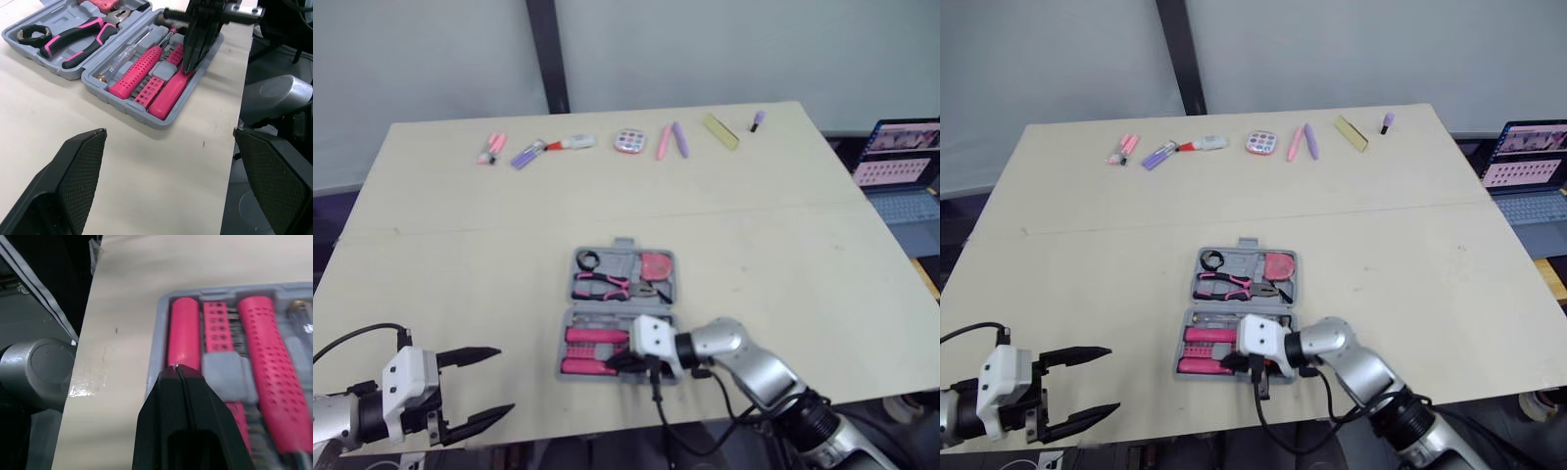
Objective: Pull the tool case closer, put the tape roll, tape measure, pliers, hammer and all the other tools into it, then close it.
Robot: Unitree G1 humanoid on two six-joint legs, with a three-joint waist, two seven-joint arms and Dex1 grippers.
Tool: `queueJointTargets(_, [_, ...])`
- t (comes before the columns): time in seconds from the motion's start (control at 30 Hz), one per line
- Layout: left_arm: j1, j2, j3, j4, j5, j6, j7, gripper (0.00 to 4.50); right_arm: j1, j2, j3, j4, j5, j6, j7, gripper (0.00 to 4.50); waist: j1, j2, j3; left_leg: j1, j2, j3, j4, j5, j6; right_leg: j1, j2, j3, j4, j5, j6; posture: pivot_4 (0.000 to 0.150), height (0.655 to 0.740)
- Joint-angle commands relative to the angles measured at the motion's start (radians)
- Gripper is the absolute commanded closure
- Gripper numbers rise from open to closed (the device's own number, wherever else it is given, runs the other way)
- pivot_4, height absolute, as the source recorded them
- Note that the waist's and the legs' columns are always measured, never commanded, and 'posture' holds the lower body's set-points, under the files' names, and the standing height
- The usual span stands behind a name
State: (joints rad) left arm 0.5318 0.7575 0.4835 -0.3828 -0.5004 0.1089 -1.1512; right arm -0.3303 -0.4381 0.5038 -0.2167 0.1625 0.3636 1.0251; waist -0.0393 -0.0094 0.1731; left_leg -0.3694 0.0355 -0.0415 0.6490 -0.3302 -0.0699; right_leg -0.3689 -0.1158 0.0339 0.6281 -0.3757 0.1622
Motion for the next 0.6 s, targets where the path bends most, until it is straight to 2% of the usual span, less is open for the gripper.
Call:
queueJointTargets(0.03, [-0.015,-0.011,-0.014,-0.027,-0.008,0.016,0.032,0.0,-0.013,-0.041,-0.128,-0.23,0.145,0.146,-0.001,4.47,0.006,0.0,0.0,0.0,0.0,0.0,0.0,0.0,0.0,0.0,0.0,0.0,0.0,0.0,0.0,0.15,0.74])
queueJointTargets(0.17, [-0.018,-0.019,-0.035,-0.028,0.016,0.01,0.059,0.0,0.067,-0.144,-0.262,-0.367,0.251,0.245,-0.006,4.47,0.015,-0.001,0.0,-0.001,0.0,-0.001,0.0,-0.001,0.001,0.001,0.0,-0.001,0.0,0.0,0.0,0.15,0.74])
queueJointTargets(0.37, [-0.028,-0.048,-0.043,-0.006,0.019,0.015,0.104,0.0,0.255,-0.341,-0.417,-0.406,0.3,0.289,0.01,4.47,0.015,-0.001,0.0,0.001,0.0,0.0,0.002,-0.003,0.003,0.005,0.0,-0.001,-0.002,0.0,0.0,0.15,0.74])
queueJointTargets(0.47, [-0.029,-0.056,-0.03,0.022,0.008,0.006,0.104,0.0,0.342,-0.404,-0.476,-0.398,0.304,0.263,0.031,3.69,0.015,-0.001,0.0,0.002,0.0,-0.001,0.002,-0.002,0.002,0.005,0.0,-0.001,-0.002,0.0,0.0,0.15,0.74])
queueJointTargets(0.57, [-0.019,-0.067,-0.043,0.028,0.022,-0.008,0.107,0.0,0.415,-0.439,-0.517,-0.375,0.299,0.229,0.045,2.26,0.014,-0.001,0.0,0.002,0.0,0.0,0.002,-0.002,0.002,0.005,0.0,-0.001,-0.003,0.0,0.0,0.15,0.74])
queueJointTargets(0.6, [-0.015,-0.074,-0.05,0.029,0.029,-0.015,0.112,0.0,0.442,-0.449,-0.531,-0.366,0.293,0.215,0.048,1.64,0.014,-0.001,0.0,0.002,0.0,0.0,0.002,-0.002,0.002,0.005,0.0,-0.001,-0.003,0.0,0.0,0.15,0.74])
